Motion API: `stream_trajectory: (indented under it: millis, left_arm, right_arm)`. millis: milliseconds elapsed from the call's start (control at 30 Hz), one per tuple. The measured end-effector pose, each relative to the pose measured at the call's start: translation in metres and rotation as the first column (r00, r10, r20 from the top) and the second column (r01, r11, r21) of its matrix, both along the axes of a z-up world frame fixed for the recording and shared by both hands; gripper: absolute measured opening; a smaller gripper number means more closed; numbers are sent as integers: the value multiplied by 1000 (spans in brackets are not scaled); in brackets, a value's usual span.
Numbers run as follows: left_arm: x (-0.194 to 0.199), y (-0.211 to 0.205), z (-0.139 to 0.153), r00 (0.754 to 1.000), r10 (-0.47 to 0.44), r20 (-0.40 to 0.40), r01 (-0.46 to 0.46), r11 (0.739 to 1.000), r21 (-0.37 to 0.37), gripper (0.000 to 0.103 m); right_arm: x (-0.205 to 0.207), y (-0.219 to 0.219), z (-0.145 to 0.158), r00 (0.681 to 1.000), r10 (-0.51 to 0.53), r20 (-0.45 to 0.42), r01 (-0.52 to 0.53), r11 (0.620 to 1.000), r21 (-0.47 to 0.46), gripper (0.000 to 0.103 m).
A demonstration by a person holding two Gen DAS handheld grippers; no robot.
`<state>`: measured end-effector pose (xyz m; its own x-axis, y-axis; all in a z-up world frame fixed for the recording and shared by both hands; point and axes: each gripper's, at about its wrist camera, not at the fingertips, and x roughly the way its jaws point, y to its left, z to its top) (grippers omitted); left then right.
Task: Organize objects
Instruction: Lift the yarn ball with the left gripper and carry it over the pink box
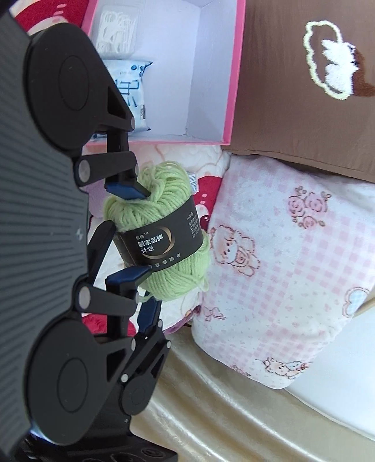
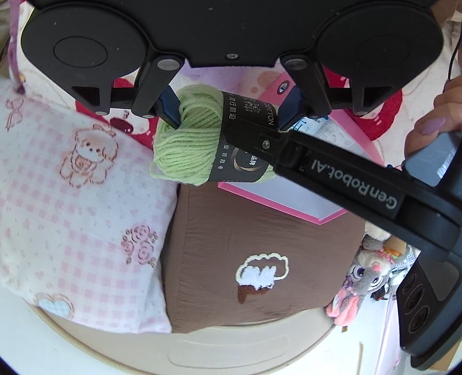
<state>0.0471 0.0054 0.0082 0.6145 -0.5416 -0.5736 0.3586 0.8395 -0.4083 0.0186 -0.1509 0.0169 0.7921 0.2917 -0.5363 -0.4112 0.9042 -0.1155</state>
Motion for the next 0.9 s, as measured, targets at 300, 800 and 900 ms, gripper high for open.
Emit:
stream_trajectory:
  millis: [300,800,900]
  left_arm:
    - [-16,13,14,999,7,38,-7,1000,0,46]
    - [-9,58,43,999,43,-3,-42,996,79,46]
    - [1,74,52,998,52,-20,-50,995,89,46]
  right_arm:
    - [-8,12,15,1000,15,22,-16,1000,27,74]
    - [5,50,35,995,99,-20,-97,993,70,74]
    - [16,59,37,992,122,-42,-117,988,104,74]
